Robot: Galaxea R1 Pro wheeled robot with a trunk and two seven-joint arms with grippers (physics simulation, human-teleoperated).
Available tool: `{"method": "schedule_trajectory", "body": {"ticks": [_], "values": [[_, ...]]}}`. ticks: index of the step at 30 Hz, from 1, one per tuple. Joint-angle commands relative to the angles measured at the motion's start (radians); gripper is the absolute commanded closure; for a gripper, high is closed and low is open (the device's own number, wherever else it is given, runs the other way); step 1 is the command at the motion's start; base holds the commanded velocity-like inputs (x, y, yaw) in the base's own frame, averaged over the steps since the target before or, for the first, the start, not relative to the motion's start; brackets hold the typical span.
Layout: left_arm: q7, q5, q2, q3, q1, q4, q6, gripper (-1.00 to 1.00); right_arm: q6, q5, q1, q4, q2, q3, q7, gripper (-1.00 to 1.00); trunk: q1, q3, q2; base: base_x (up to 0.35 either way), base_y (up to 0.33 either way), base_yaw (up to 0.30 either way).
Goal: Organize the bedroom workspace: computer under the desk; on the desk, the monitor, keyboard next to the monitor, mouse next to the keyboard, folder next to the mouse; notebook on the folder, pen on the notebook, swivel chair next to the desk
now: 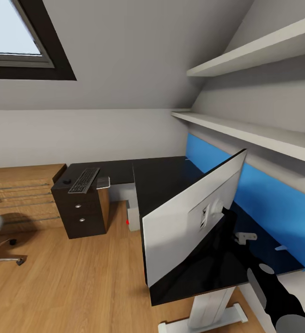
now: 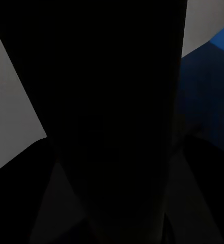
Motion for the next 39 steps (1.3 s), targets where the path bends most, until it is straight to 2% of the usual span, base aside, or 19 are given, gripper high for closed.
{"method": "schedule_trajectory", "body": {"ticks": [1,17,33,39], "values": [[0.005,0.008,0.001,-0.005,-0.001,0.0,-0.004,-1.0,-0.001,-0.015,-0.001,-0.001,0.0,-0.003,0.008,1.0,0.0,-0.001,-0.001,0.0,0.0,0.0],[0.006,0.008,0.001,-0.005,-0.001,0.0,-0.003,-1.0,-0.002,-0.015,-0.001,-0.001,0.003,-0.001,0.009,1.0,0.0,0.0,-0.001,0.0,0.0,0.008],[0.006,0.008,0.0,-0.005,-0.001,0.0,-0.003,-1.0,-0.001,-0.015,-0.001,-0.001,0.003,-0.001,0.009,1.0,0.0,0.015,-0.001,0.0,0.0,0.165],[0.005,0.008,0.0,-0.005,-0.001,0.0,-0.003,-1.0,-0.001,-0.015,-0.001,-0.001,0.003,-0.001,0.009,1.0,0.0,0.017,-0.001,0.0,-0.016,0.058]]}}
